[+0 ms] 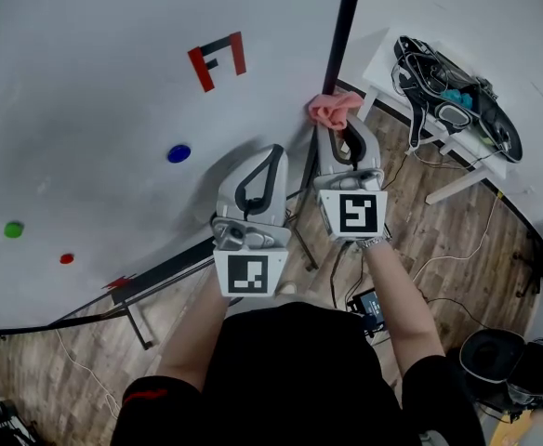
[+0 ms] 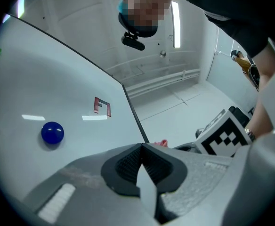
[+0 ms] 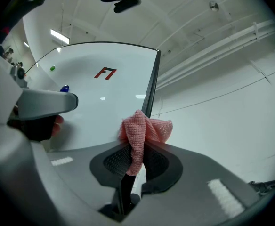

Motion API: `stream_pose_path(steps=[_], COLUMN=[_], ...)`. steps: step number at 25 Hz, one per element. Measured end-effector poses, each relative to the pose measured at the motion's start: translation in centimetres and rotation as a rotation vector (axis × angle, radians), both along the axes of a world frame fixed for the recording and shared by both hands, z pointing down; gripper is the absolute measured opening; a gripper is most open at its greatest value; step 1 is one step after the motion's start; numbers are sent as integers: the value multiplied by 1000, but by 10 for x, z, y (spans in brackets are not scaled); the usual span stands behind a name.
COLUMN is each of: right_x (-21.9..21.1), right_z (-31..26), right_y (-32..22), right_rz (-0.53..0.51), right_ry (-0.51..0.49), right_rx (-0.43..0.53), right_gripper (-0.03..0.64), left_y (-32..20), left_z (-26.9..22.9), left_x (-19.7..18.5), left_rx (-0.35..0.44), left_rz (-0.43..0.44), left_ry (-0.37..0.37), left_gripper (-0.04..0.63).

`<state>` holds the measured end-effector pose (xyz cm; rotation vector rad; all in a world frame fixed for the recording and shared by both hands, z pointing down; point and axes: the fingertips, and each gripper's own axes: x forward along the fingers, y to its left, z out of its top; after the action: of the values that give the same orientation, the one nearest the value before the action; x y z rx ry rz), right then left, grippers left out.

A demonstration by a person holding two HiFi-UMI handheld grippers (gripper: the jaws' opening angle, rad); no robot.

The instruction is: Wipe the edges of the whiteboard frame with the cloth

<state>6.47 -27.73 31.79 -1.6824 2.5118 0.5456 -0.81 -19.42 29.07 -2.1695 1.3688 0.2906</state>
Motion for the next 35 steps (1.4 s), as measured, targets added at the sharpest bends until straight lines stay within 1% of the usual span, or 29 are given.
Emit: stream_pose_path(steps=[4,7,12,15,18,21,26,35], right_x=[0,-1,1,1,0,2,1,-1], right_z=[8,9,18,27,33,40,44,60], right_y=[0,0,0,-1,0,-2,-2,-2], right_rz=[11,6,17,29,23,34,31,30], right_ry=[9,-6,-9,3,-11,-25,-36,-30], right_rx=[-15,7,-25,-57,-56,-77,-57,-86], right_gripper=[51,51,51,51,51,51,51,51], left_y=[0,-1,-2,-4,-5,-9,-10,-13], left_z=[2,6,12,17,21,28,37,50], left_x=[-5,-7,-7,-9,-11,-13,-13,-10], left_rx=[-5,-16,-24,-35,-43,-58,-76,-99], left_rz=[-8,-11,-28,-39,-51,-59,-74,-70], left_ry=[16,26,20,32,38,49,51,39], left_gripper=[2,2,2,2,2,2,2,0])
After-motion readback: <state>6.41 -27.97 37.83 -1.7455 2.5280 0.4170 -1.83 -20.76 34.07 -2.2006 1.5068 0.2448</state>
